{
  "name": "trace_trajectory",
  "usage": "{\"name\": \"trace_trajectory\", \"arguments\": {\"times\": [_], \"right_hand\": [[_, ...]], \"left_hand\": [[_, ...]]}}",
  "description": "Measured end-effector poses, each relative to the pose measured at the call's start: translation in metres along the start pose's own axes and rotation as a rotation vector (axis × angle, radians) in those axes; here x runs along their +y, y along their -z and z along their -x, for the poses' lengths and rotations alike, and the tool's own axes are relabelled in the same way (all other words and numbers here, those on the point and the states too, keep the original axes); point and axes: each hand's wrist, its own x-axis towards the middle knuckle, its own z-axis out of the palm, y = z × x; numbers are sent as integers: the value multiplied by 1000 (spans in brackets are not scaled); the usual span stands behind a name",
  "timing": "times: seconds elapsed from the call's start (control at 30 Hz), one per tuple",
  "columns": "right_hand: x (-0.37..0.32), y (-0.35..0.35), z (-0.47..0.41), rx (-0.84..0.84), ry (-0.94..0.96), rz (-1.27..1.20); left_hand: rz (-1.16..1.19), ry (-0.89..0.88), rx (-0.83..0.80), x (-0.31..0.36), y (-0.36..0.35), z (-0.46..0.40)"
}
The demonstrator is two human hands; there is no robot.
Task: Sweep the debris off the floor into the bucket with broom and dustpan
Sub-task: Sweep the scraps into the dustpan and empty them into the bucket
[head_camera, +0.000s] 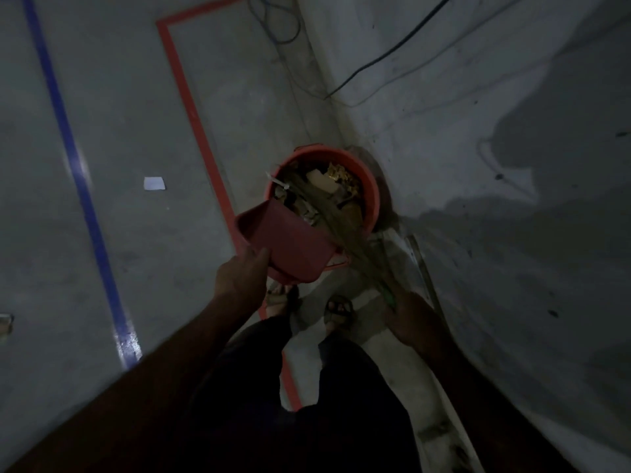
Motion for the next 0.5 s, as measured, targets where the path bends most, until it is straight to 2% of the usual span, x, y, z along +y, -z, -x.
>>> {"name": "trace_trajectory", "arguments": {"times": [0.23,0.37,0.5], "right_hand": [[27,18,99,130,203,20],[24,24,131,227,339,8],[14,26,145,193,452,-18]], "left_hand": [[10,24,39,-9,9,51],[35,13,148,-5,2,85],[66,63,192,7,1,123]]}}
